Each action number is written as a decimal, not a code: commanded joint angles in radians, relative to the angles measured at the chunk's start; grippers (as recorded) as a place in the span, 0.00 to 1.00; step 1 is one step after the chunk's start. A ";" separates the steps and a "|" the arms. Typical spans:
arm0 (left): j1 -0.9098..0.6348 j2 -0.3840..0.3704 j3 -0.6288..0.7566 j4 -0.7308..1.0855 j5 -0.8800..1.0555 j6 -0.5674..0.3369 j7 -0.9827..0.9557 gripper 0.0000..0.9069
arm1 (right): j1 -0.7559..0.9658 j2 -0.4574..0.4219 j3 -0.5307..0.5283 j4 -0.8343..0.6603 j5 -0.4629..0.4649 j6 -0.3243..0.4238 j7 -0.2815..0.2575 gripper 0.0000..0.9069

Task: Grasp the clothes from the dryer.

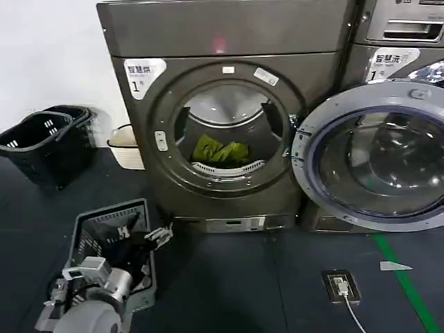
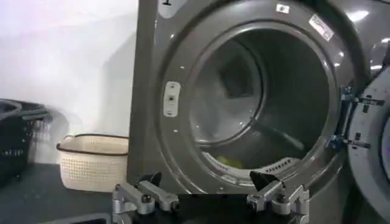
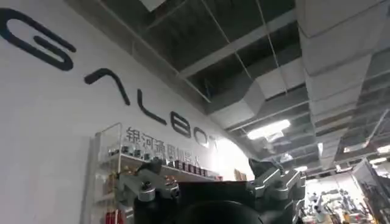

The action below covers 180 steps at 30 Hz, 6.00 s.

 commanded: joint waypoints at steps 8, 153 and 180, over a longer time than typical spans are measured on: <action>0.006 -0.006 -0.002 -0.001 0.012 -0.008 0.010 1.00 | 0.022 -0.001 -0.008 0.000 0.002 0.005 0.000 1.00; -0.729 0.016 0.175 0.804 0.113 -0.136 -0.057 1.00 | -0.085 0.037 0.121 0.061 -0.001 0.091 -0.098 1.00; -1.408 0.197 0.934 1.690 0.601 -0.445 0.787 1.00 | -0.087 0.051 0.135 0.034 0.003 0.087 -0.125 1.00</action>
